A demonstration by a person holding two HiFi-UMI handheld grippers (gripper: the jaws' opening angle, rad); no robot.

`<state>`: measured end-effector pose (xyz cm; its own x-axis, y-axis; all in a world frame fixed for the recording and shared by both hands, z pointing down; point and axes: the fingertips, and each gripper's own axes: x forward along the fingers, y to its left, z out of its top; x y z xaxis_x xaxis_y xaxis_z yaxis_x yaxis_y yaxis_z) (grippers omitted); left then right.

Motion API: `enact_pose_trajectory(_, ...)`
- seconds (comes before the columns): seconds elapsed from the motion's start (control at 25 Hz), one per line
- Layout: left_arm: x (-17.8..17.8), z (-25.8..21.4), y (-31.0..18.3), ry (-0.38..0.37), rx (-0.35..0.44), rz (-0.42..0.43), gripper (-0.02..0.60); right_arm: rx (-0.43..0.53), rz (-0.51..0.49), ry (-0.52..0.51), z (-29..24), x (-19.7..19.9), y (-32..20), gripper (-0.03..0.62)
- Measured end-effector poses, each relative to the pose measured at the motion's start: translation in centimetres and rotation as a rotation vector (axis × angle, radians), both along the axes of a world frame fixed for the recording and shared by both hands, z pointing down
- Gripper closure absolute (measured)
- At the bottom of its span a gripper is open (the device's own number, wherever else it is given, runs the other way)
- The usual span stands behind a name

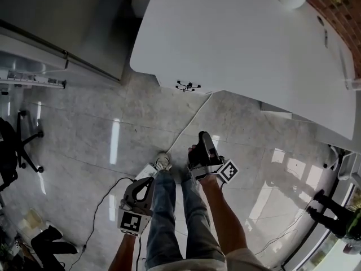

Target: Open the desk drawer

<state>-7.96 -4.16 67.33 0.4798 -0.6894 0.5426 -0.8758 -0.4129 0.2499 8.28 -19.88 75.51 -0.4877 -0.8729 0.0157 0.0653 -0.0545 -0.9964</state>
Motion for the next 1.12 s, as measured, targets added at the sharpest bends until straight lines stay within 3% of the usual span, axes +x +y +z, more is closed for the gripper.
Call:
enact_pose_trajectory(0.52,-0.6,-0.5,-0.5,0.032,-0.017,-0.029,0.569,0.070,-0.013,0.068,0.9,-1.7,-12.7,0.444)
enact_pose_trajectory(1.12,-0.9,-1.1,-0.8,0.029,-0.033,-0.023,0.569,0.072,0.086,0.053,1.5,-1.8,-19.2,0.450)
